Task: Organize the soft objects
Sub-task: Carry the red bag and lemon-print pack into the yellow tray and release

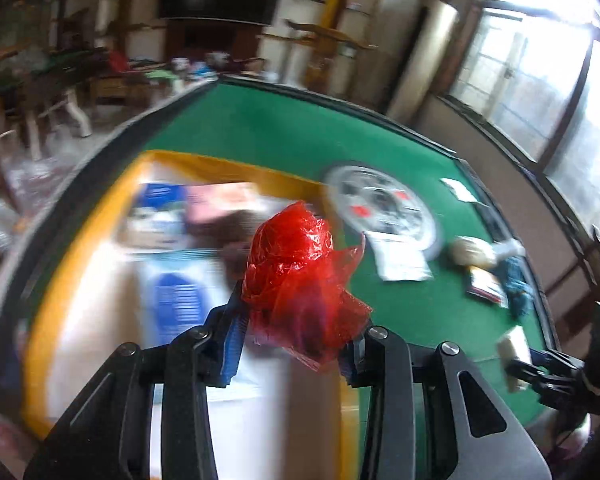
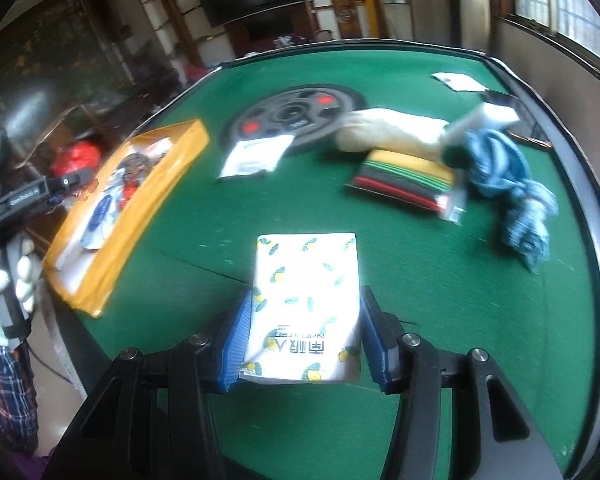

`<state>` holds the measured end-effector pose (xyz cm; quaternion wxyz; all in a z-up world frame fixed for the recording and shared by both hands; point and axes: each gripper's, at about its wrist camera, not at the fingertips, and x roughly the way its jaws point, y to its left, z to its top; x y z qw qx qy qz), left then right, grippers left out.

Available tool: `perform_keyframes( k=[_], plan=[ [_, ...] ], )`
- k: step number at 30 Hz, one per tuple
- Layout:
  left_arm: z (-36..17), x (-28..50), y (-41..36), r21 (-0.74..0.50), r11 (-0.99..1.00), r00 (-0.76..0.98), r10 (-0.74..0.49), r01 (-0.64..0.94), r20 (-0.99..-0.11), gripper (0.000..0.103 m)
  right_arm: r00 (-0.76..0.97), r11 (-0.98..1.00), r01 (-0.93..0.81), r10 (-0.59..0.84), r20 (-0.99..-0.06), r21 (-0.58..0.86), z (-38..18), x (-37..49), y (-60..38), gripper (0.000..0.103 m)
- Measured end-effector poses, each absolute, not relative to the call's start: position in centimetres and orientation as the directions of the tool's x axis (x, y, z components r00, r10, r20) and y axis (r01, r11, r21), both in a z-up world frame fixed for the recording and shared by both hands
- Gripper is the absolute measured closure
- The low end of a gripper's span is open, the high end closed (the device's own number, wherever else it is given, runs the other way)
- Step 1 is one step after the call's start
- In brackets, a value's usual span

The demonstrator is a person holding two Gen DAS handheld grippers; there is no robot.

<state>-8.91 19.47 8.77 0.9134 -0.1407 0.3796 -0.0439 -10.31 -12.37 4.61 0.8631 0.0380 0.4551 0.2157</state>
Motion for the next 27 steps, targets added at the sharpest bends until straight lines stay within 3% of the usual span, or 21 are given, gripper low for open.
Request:
perform_keyframes(
  k=[5, 9, 11, 14, 24, 27],
  plan=[
    [7.3, -10.2, 27.6, -0.214, 0.948, 0.676, 0.002, -0.236, -0.737, 0.067, 0.459, 0.866, -0.428, 0.455, -0.763, 0.259, 5.5, -10.0, -7.0, 0.057],
    [4.9, -9.8, 31.4, -0.152, 0.936, 0.612, 0.08, -0.317, -0.787, 0.066, 0.43, 0.833, -0.494, 0.482, -0.763, 0.248, 6.2, -10.1, -2.7, 0.057],
    [3.7, -9.1, 32.0, -0.116, 0.935, 0.581, 0.107, -0.334, -0.807, 0.055, 0.417, 0.817, -0.526, 0.491, -0.765, 0.238, 6.5, -10.1, -0.5, 0.057],
    [2.1, -7.8, 32.5, -0.049, 0.935, 0.525, 0.153, -0.352, -0.837, 0.053, 0.4, 0.791, -0.572, 0.5, -0.768, 0.217, 7.1, -10.4, 2.6, 0.057],
    [3.9, -10.8, 34.7, -0.217, 0.916, 0.599, 0.032, -0.339, -0.8, 0.049, 0.296, 0.682, -0.702, 0.541, -0.787, 0.205, 7.6, -10.9, 12.1, 0.057],
    [5.2, -12.7, 35.4, -0.271, 0.899, 0.653, 0.022, -0.344, -0.757, 0.038, 0.263, 0.651, -0.732, 0.54, -0.799, 0.2, 7.1, -10.9, 14.9, 0.057]
  ],
)
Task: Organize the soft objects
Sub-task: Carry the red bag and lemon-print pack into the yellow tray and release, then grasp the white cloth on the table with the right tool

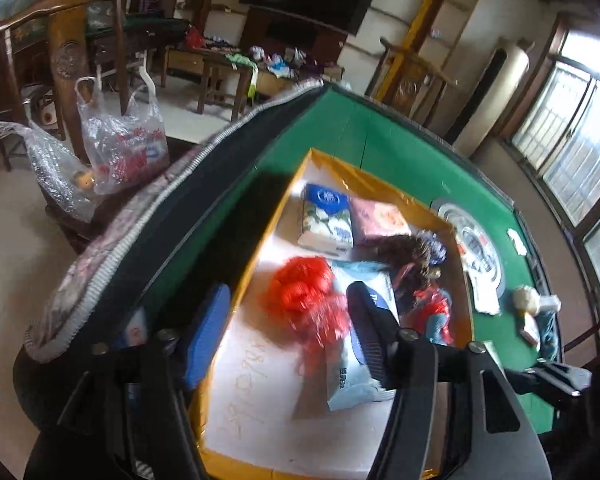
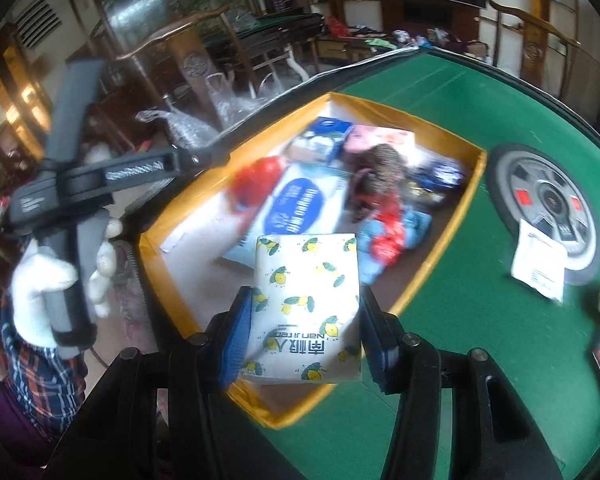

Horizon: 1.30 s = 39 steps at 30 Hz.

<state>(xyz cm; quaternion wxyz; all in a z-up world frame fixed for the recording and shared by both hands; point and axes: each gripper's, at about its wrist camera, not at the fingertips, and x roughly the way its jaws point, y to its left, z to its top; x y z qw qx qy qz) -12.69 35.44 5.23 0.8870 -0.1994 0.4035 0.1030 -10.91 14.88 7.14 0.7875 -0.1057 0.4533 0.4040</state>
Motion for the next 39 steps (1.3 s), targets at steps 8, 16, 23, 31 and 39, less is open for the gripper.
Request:
perform_keyframes(
  k=[8, 16, 23, 31, 39],
  plan=[
    [7.2, -17.3, 37.8, -0.373, 0.851, 0.75, 0.035, -0.369, -0.66, 0.038, 0.221, 0.649, -0.749, 0.439, -0.871, 0.137, 3.5, -10.1, 19.6, 0.057],
    [6.8, -18.3, 39.1, -0.419, 0.817, 0.761, 0.037, -0.397, -0.648, 0.038, 0.245, 0.662, -0.744, 0.394, -0.886, 0.088, 2.6, -9.6, 20.6, 0.052],
    [7.2, -19.3, 39.0, -0.443, 0.802, 0.777, 0.041, -0.401, -0.628, 0.037, 0.288, 0.67, -0.73, 0.481, -0.828, 0.136, 5.9, -10.2, 18.6, 0.046],
    [9.6, -19.4, 36.2, -0.421, 0.837, 0.819, 0.055, -0.351, -0.571, 0.02, 0.413, 0.744, -0.644, 0.533, -0.738, 0.177, 9.3, -9.1, 12.1, 0.044],
    [11.5, -19.5, 33.2, -0.635, 0.772, 0.924, -0.226, -0.023, -0.309, 0.017, 0.671, 0.849, -0.515, 0.486, -0.56, 0.119, 12.7, -9.2, 2.1, 0.013]
  ],
)
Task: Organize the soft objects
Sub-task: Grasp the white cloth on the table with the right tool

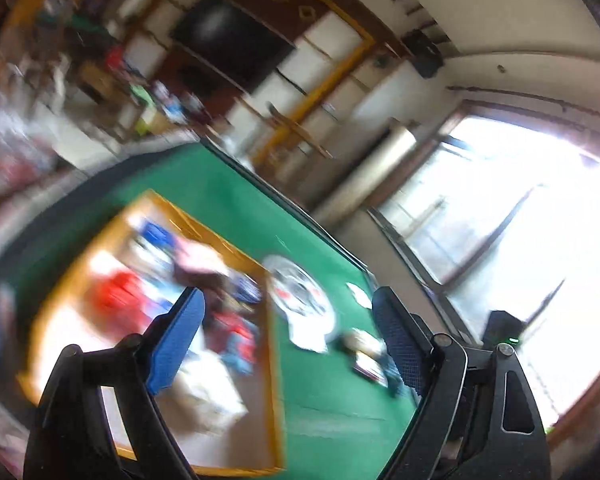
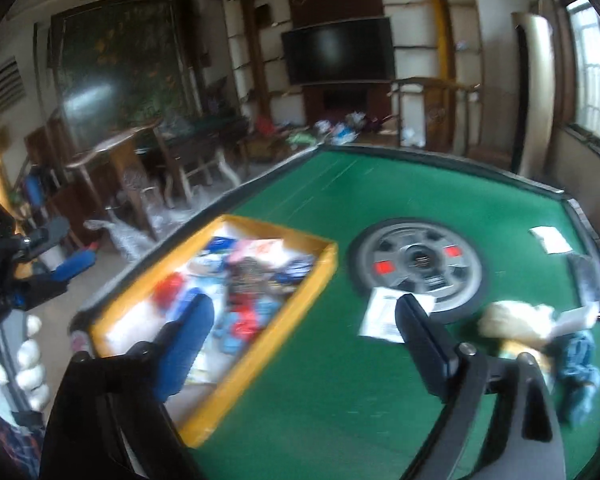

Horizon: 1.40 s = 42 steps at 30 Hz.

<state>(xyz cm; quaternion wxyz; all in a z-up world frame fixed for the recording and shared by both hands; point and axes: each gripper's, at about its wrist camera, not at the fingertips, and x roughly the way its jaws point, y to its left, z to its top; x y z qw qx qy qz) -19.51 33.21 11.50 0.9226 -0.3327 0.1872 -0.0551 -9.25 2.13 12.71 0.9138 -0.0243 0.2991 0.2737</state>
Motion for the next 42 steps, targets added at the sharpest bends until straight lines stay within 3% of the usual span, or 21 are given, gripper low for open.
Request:
perform_keyframes(
  k=[4, 8, 13, 17, 23, 27, 31, 34, 37, 39, 42],
  plan=[
    [10.0, -17.1, 29.8, -0.702, 0.708, 0.859, -0.407, 0.082, -0.31, 0.017, 0.668, 0.906, -0.397, 0.394, -0.632, 0.145, 10.7, -7.1, -3.1, 0.013],
    [8.5, -14.1, 24.3, -0.711, 0.687, 0.711, -0.576, 0.152, -0.405, 0.017, 0.655, 0.942, -0.24, 0.336, -0.677, 0.235, 8.5, -5.3, -9.9, 0.013],
    [7.5, -12.9, 18.0, -0.557, 0.817, 0.643, -0.509, 0.15, -0.572, 0.017, 0.672, 0.961, -0.072, 0.243, -0.699, 0.265, 7.3, -4.5, -17.4, 0.013],
    [5.8, -11.8, 14.9, -0.496, 0.855, 0.588, -0.481, 0.15, -0.65, 0.017, 0.662, 0.968, -0.055, 0.219, -0.716, 0.245, 7.1, -2.7, -19.0, 0.013],
    [4.2, -12.0, 14.1, -0.502, 0.852, 0.546, -0.494, 0.149, -0.677, 0.017, 0.634, 0.968, -0.129, 0.248, -0.733, 0.216, 7.4, 3.4, -16.6, 0.013],
    [4.5, -12.0, 14.4, -0.502, 0.853, 0.546, -0.491, 0.142, -0.679, 0.017, 0.545, 0.983, -0.13, 0.182, -0.819, 0.131, 5.6, 9.4, -13.6, 0.014],
    [5.2, -12.4, 15.1, -0.497, 0.855, 0.561, -0.486, 0.147, -0.67, 0.017, 0.439, 0.984, -0.163, 0.138, -0.888, 0.073, 2.9, 11.3, -10.2, 0.021],
    [5.8, -12.7, 16.0, -0.493, 0.857, 0.579, -0.48, 0.148, -0.659, 0.017, 0.365, 0.911, -0.366, 0.328, -0.871, 0.189, 3.9, 8.3, -6.9, 0.021],
    [5.8, -12.6, 16.5, -0.5, 0.852, 0.587, -0.486, 0.154, -0.648, 0.017, 0.141, 0.764, -0.52, 0.518, -0.844, 0.382, 3.9, 4.1, -4.3, 0.021],
    [5.6, -12.4, 16.5, -0.51, 0.847, 0.581, -0.492, 0.149, -0.648, 0.017, 0.008, 0.641, -0.573, 0.627, -0.779, 0.511, 4.4, 0.8, -4.2, 0.021],
    [5.1, -12.5, 16.0, -0.521, 0.838, 0.564, -0.513, 0.166, -0.647, 0.017, 0.009, 0.558, -0.609, 0.715, -0.699, 0.564, 6.8, -2.9, -6.6, 0.021]
  ],
)
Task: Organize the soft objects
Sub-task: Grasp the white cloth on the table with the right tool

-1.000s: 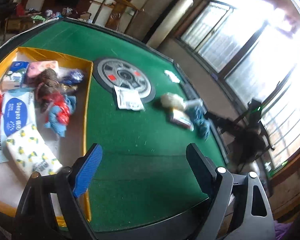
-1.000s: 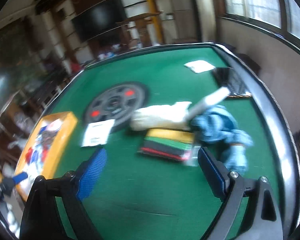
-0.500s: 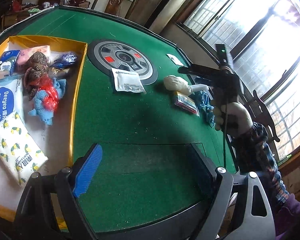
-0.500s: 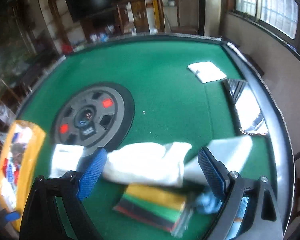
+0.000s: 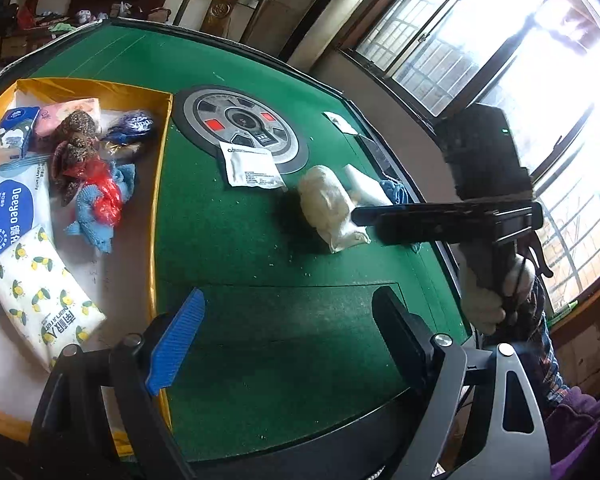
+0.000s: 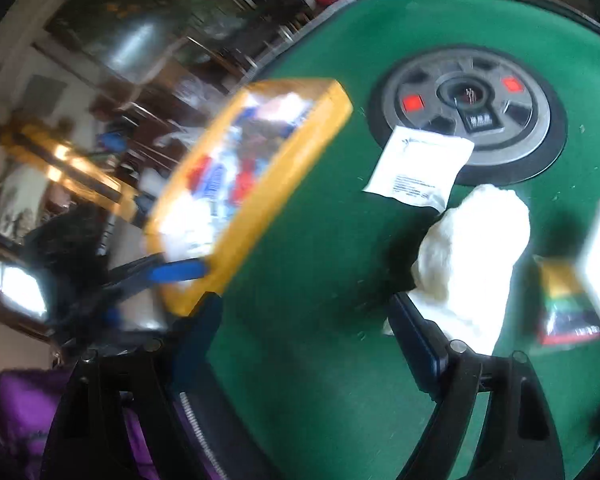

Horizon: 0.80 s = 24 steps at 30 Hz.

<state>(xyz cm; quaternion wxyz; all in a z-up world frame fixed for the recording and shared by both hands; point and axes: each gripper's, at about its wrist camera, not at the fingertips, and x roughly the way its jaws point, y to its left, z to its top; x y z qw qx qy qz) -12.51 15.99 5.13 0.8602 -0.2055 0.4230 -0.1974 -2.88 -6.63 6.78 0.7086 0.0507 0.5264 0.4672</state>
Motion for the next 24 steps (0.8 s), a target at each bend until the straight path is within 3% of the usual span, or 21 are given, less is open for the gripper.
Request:
perform_keyframes(
  k=[2, 6, 13, 20, 21, 22, 24],
  plan=[
    [5.2, -12.8, 15.6, -0.51, 0.84, 0.559, -0.516, 0.184, -0.649, 0.017, 0.099, 0.586, -0.582, 0.74, -0.666, 0.564, 8.4, -3.9, -9.9, 0.021],
    [5.0, -12.6, 15.1, -0.517, 0.834, 0.548, -0.528, 0.191, -0.649, 0.017, 0.329, 0.781, -0.448, 0.596, -0.732, 0.435, 8.9, -4.1, -14.4, 0.021],
    [4.2, -12.3, 13.0, -0.514, 0.838, 0.508, -0.528, 0.183, -0.68, 0.017, 0.391, 0.842, -0.344, 0.531, -0.752, 0.415, 7.1, -2.1, -13.6, 0.021],
    [4.9, -13.0, 13.8, -0.468, 0.871, 0.534, -0.47, 0.149, -0.703, 0.017, 0.418, 0.908, -0.355, 0.366, -0.831, 0.221, 5.0, 0.7, -8.3, 0.023],
    [5.0, -13.0, 14.1, -0.468, 0.873, 0.539, -0.464, 0.141, -0.703, 0.017, 0.426, 0.918, -0.351, 0.332, -0.842, 0.184, 4.4, 0.8, -7.8, 0.032],
    [5.1, -13.0, 14.3, -0.466, 0.874, 0.543, -0.459, 0.135, -0.703, 0.017, 0.421, 0.922, -0.348, 0.313, -0.851, 0.167, 3.5, 1.0, -6.7, 0.053],
    [5.0, -13.0, 14.5, -0.463, 0.877, 0.545, -0.452, 0.127, -0.706, 0.017, 0.433, 0.933, -0.331, 0.283, -0.856, 0.141, 3.0, 0.6, -7.0, 0.068]
  ],
)
